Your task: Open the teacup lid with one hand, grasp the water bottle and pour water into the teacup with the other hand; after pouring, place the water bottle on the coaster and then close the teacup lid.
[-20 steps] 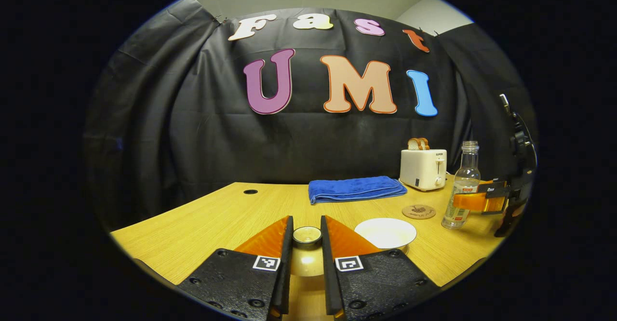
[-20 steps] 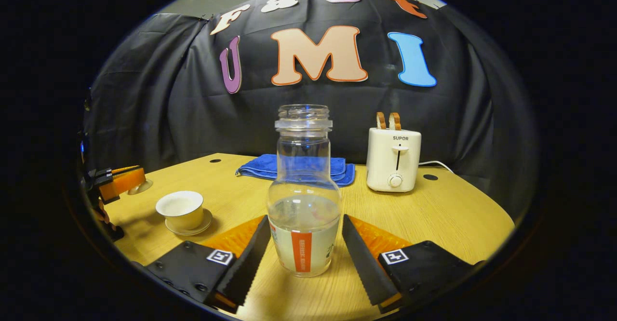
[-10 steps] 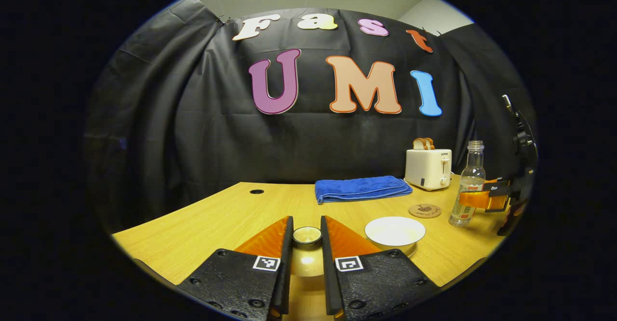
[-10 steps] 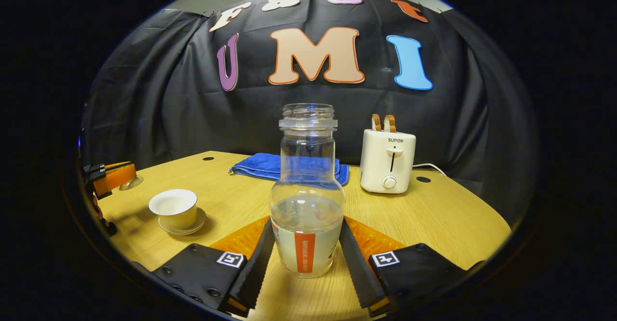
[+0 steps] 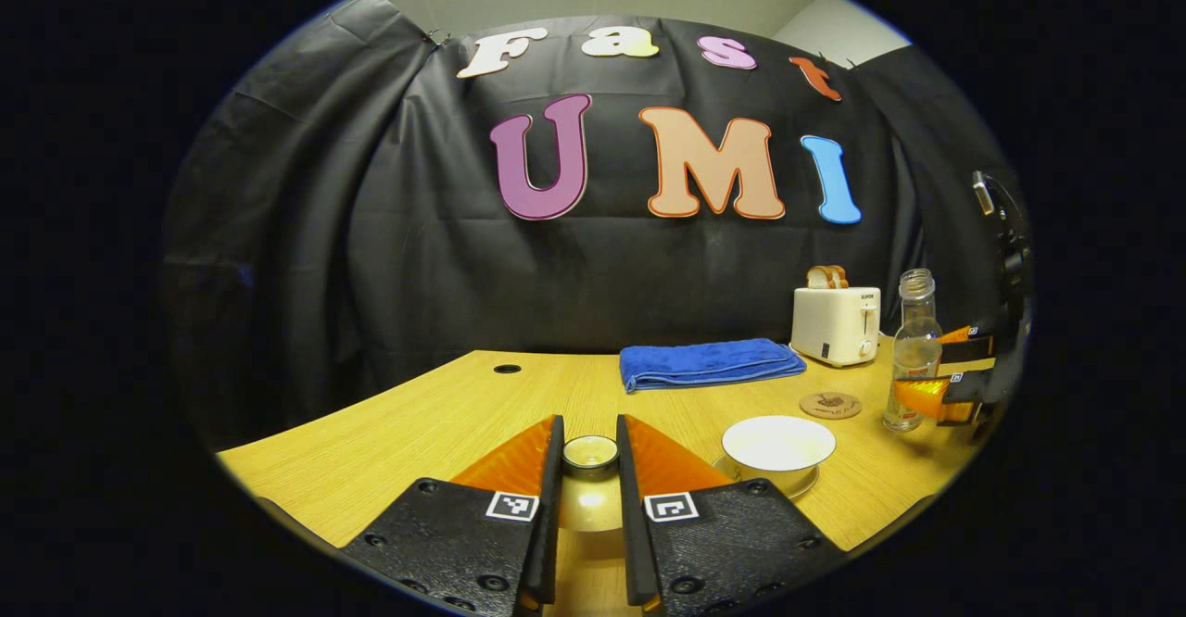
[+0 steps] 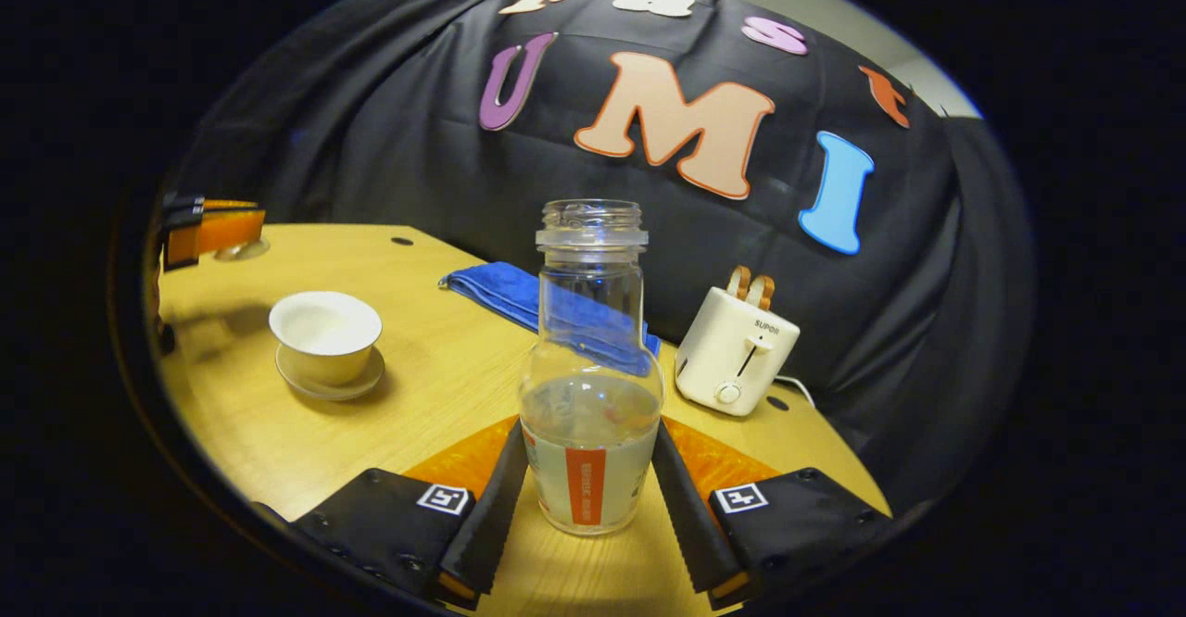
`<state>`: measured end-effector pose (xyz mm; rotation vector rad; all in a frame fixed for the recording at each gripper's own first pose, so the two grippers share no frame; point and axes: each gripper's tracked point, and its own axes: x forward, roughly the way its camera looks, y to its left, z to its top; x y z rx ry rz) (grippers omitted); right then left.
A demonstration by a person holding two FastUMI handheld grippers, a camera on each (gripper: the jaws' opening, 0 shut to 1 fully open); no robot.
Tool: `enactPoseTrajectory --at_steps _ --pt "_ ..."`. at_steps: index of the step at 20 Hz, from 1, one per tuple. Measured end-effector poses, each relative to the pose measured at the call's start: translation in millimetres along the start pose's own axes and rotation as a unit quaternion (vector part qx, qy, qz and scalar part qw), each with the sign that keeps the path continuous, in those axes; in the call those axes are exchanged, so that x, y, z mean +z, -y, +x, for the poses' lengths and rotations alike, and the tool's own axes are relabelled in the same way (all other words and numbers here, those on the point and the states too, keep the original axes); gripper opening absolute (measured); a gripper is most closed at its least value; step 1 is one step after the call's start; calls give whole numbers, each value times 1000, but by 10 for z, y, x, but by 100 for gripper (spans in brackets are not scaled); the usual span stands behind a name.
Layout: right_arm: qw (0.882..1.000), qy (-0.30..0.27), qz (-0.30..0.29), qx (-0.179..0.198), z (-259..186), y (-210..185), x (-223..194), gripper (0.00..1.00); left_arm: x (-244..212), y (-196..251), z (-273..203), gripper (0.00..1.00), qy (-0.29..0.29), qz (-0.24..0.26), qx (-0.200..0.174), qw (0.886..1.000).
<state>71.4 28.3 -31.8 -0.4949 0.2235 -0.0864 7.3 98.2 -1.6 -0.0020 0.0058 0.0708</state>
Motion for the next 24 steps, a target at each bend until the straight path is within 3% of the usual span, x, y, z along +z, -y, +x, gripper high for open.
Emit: enactPoseTrajectory --at_steps 5,9,15,21,24 --pt "996 16 -89 -19 24 -56 167 80 -2 -5 4 27 0 0 0 1000" --pt "983 31 -178 -33 36 -132 316 81 2 -3 10 27 1 -1 0 1000" --pt "966 27 -258 -13 87 -409 310 79 -7 -15 11 27 1 -1 4 1000" --pt "939 27 -342 -15 121 -583 295 79 -11 -19 11 27 1 -1 4 1000" --pt "920 39 -389 -27 157 -622 335 80 -6 -19 22 27 0 -1 4 1000"
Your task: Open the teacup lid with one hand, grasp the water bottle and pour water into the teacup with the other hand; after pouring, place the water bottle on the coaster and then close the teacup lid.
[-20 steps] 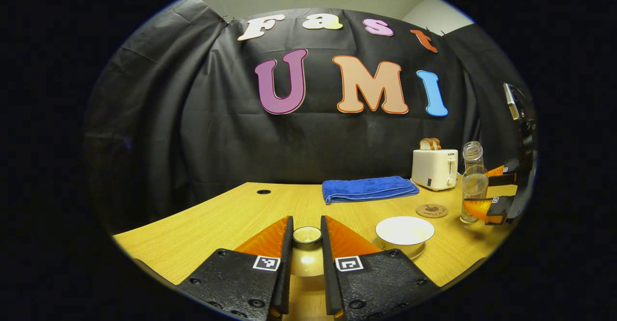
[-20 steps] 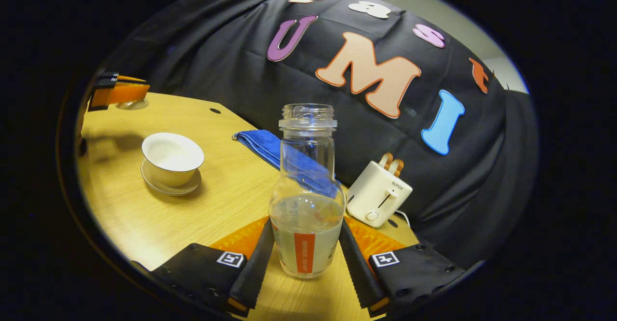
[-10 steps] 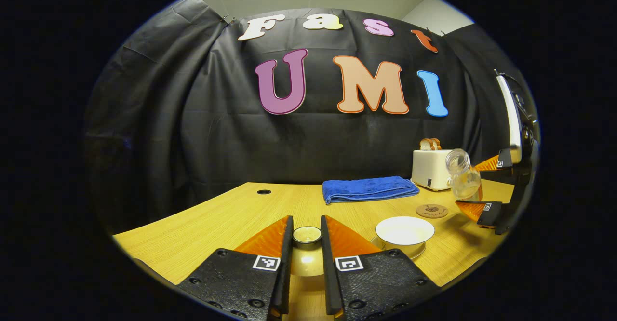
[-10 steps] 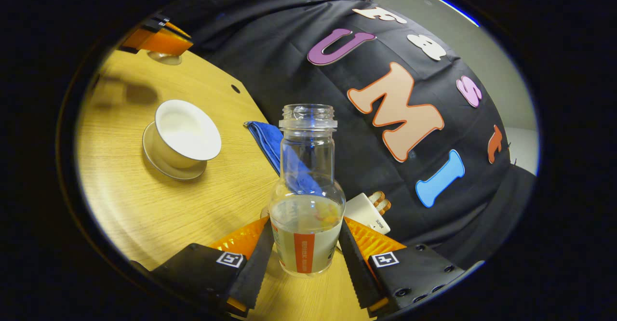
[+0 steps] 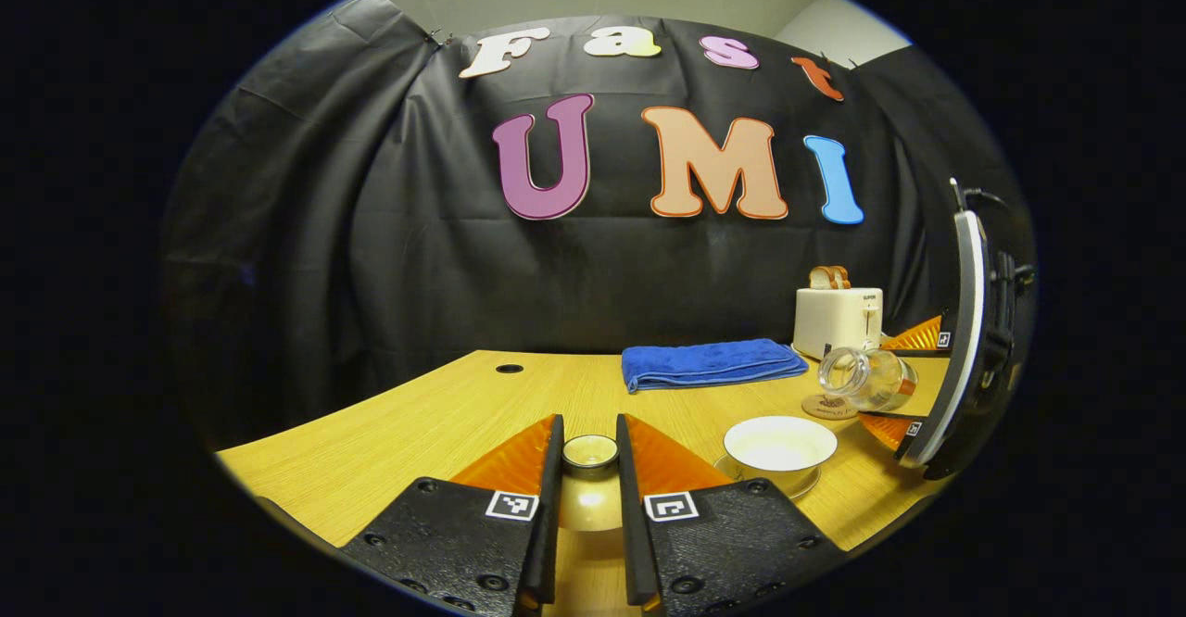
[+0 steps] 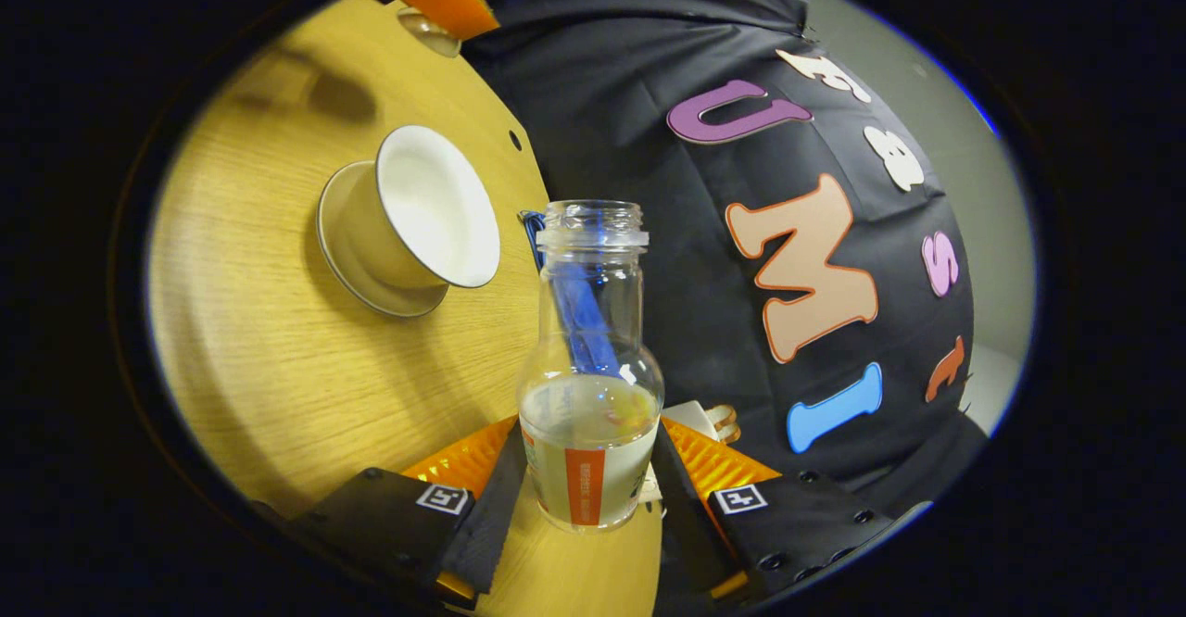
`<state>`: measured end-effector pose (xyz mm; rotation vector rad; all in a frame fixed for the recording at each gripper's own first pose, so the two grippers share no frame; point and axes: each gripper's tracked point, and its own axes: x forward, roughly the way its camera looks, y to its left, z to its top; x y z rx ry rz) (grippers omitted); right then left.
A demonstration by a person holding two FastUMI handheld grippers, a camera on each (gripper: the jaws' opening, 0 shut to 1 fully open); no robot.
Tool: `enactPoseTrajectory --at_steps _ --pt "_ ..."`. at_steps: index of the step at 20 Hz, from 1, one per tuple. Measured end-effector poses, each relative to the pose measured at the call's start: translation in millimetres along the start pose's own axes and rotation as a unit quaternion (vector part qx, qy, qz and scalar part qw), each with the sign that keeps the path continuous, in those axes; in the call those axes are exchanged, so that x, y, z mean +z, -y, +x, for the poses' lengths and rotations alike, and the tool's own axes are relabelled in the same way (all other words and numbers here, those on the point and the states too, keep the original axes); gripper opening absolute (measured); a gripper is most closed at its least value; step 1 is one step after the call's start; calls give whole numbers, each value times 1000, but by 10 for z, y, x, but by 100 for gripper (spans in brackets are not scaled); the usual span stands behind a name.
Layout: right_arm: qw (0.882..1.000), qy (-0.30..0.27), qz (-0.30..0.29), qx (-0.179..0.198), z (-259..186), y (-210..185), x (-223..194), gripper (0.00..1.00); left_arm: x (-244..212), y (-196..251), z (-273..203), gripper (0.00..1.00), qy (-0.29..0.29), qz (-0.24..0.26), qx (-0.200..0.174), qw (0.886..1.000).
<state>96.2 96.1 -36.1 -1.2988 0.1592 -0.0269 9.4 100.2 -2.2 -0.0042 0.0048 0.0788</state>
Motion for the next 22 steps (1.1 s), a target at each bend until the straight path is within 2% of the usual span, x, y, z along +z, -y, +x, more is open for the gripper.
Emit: enactPoseTrajectory --at_steps 2,3,8,22 --pt "999 7 -31 -7 15 -3 35 80 14 -2 -6 25 1 0 0 1000" --pt "999 9 -43 -9 1 -15 20 81 -5 -3 -3 27 0 0 0 1000" --pt "997 6 -76 -10 2 -13 11 80 6 -3 3 27 1 0 0 1000" --pt "980 18 -192 -50 -12 16 -1 79 5 9 -10 26 2 0 0 1000"
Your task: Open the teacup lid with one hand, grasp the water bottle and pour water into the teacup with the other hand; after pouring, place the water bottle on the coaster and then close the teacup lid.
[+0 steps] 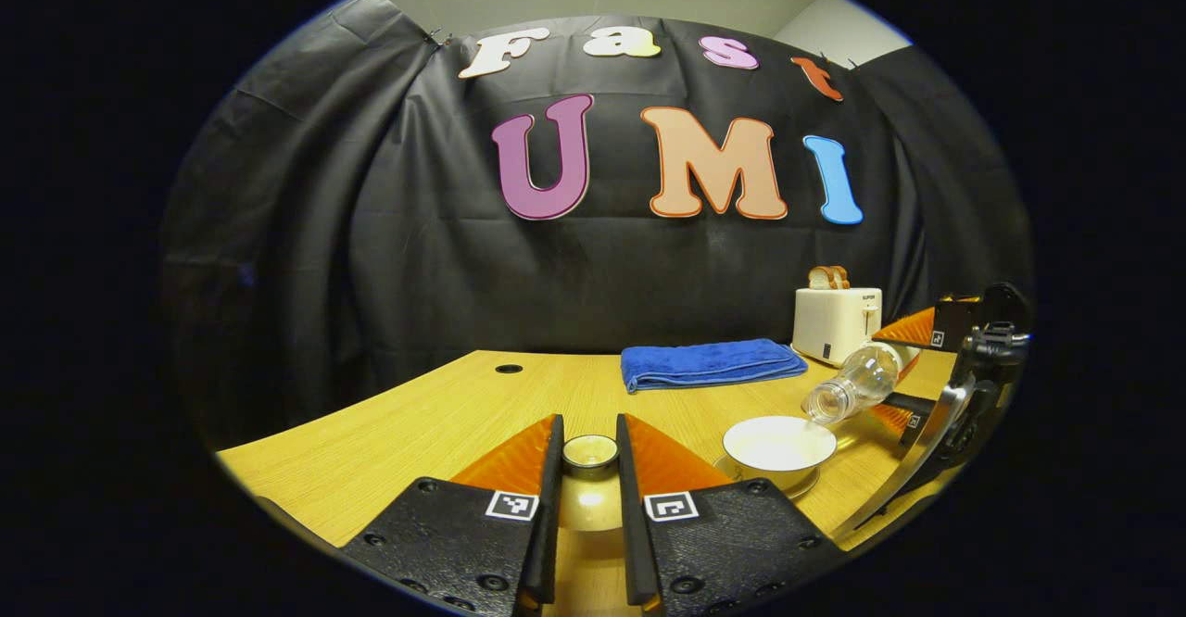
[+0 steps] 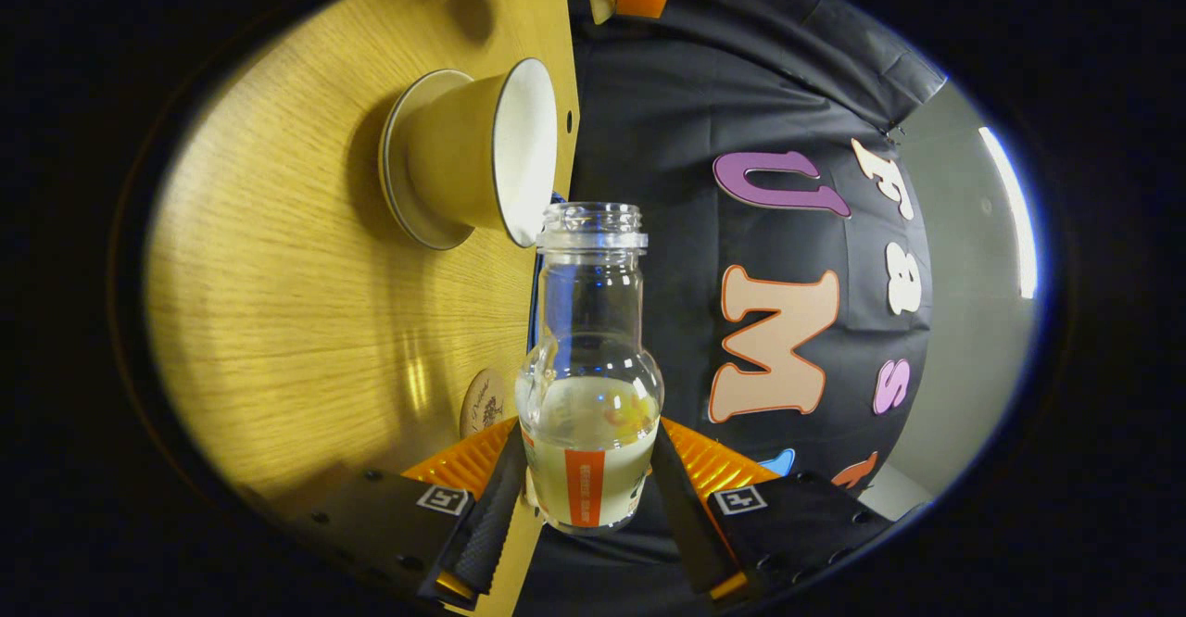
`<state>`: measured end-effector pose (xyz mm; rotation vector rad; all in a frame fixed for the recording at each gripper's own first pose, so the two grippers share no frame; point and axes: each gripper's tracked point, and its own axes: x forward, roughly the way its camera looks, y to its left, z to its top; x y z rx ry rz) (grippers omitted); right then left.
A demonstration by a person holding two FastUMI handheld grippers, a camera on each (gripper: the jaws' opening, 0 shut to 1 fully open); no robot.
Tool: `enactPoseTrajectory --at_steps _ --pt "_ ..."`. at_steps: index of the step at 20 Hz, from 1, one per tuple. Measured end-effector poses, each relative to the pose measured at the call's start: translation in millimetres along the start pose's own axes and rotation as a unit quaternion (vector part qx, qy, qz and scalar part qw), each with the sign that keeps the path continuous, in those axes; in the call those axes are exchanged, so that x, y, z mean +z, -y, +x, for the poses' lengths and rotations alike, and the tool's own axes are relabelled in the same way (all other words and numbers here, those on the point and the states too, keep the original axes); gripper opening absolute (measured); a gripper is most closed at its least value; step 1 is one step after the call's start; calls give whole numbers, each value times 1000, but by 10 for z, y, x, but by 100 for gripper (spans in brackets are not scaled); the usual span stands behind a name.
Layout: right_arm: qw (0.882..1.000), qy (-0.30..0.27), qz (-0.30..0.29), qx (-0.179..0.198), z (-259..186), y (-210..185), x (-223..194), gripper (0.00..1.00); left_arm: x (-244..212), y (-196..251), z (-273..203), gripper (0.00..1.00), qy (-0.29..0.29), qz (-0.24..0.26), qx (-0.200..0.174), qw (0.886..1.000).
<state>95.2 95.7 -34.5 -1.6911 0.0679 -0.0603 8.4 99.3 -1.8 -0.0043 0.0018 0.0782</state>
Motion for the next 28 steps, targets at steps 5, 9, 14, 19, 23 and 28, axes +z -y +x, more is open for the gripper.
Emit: enactPoseTrajectory --at_steps 5,9,14,19,23,28 --pt "999 6 -45 -23 -8 25 -6 80 2 -6 -9 25 0 0 0 1000" --pt "997 11 -74 -33 17 72 -23 81 3 -5 -12 27 0 0 0 1000" --pt "995 13 -95 -41 19 136 -17 81 5 3 -11 25 0 0 0 1000" --pt "991 24 -117 -58 36 354 21 80 9 3 -18 27 0 0 0 1000" --pt "988 29 -135 -65 46 425 30 80 7 1 -19 27 0 0 0 1000" --pt "982 39 -164 -85 58 566 79 79 8 2 -23 26 0 0 0 1000"
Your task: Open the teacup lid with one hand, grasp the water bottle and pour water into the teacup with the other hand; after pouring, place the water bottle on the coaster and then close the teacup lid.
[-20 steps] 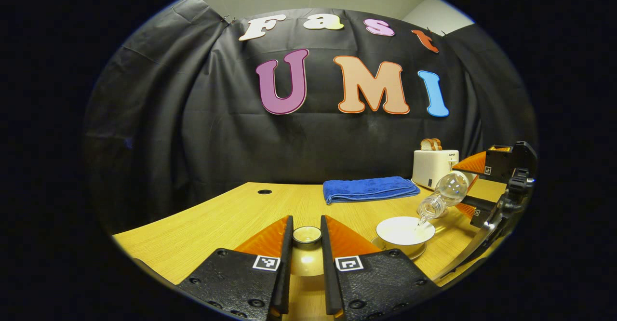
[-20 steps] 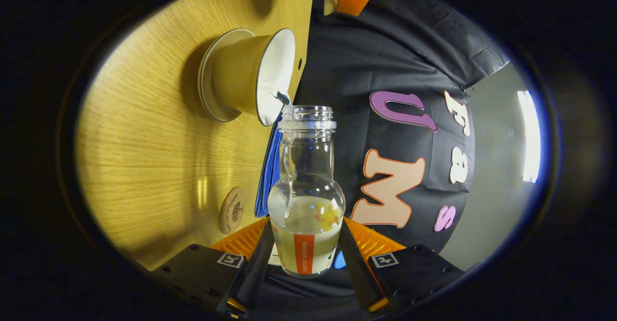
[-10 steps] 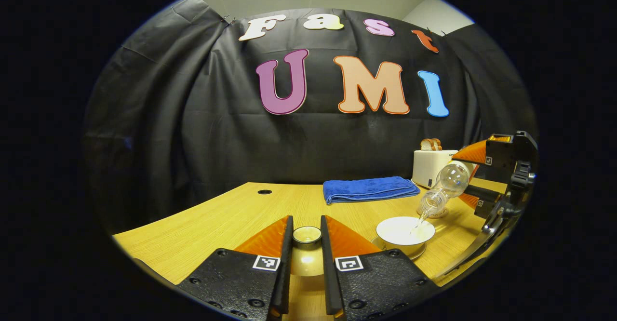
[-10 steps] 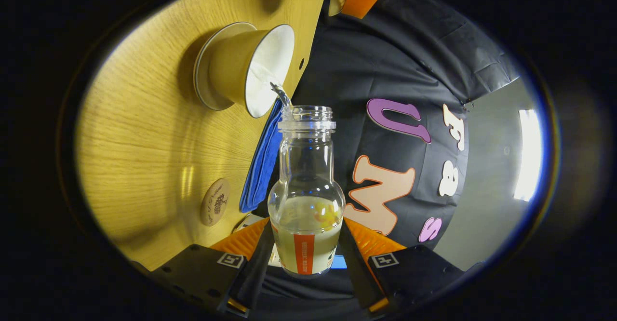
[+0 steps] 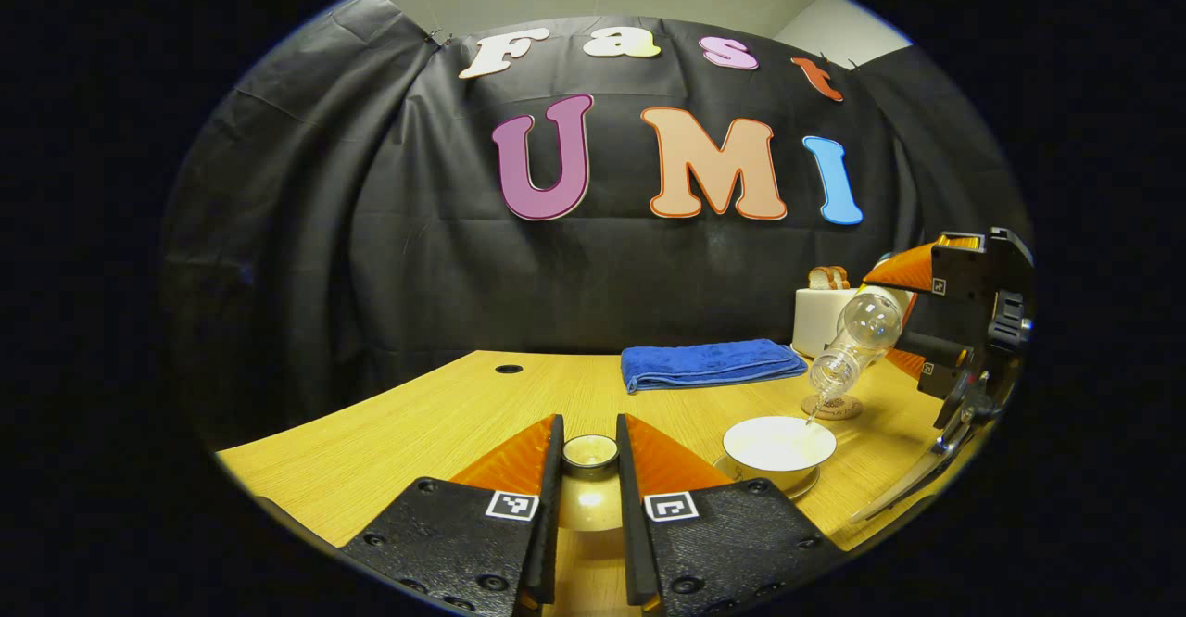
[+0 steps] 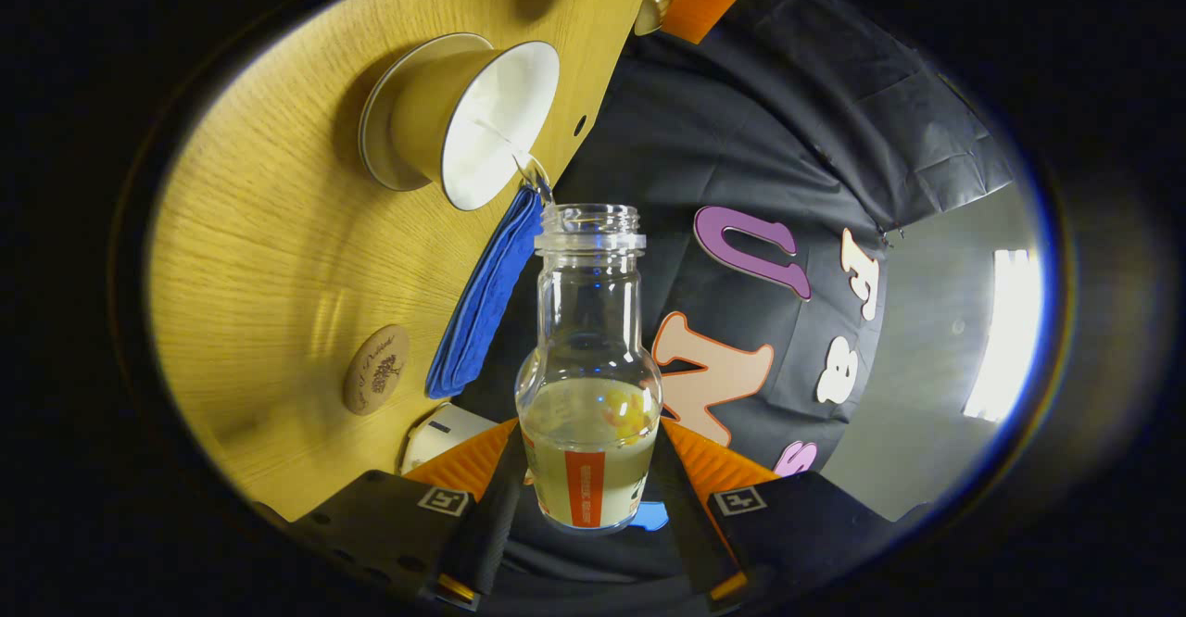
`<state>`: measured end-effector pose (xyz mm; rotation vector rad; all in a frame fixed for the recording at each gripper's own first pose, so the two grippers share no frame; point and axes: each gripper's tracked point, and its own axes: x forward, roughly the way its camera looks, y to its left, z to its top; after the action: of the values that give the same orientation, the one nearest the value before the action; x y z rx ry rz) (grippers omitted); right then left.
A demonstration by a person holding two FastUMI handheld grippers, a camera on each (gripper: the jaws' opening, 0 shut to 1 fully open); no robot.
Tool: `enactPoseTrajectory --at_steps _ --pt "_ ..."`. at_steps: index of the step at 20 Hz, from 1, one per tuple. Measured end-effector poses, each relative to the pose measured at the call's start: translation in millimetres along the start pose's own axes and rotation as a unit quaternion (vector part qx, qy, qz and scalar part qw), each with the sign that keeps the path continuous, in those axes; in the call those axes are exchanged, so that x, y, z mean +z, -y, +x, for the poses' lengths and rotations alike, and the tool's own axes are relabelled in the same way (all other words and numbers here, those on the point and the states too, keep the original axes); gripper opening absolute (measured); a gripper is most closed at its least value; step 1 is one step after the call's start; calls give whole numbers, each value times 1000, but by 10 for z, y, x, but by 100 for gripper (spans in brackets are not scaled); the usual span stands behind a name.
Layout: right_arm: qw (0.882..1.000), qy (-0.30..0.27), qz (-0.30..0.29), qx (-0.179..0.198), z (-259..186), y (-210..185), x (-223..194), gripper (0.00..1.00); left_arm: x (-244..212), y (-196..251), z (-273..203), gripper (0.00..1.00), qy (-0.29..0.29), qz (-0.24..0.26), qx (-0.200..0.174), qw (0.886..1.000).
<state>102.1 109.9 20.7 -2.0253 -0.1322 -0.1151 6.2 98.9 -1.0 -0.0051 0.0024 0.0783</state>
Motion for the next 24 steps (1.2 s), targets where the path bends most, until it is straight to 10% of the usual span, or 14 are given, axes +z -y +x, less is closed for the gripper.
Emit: enactPoseTrajectory --at_steps 16,24 --pt "998 22 -57 -20 28 61 73 80 3 0 13 26 -1 0 0 1000" --pt "997 1 54 54 -4 -397 26 80 5 -1 -1 26 0 0 0 1000"
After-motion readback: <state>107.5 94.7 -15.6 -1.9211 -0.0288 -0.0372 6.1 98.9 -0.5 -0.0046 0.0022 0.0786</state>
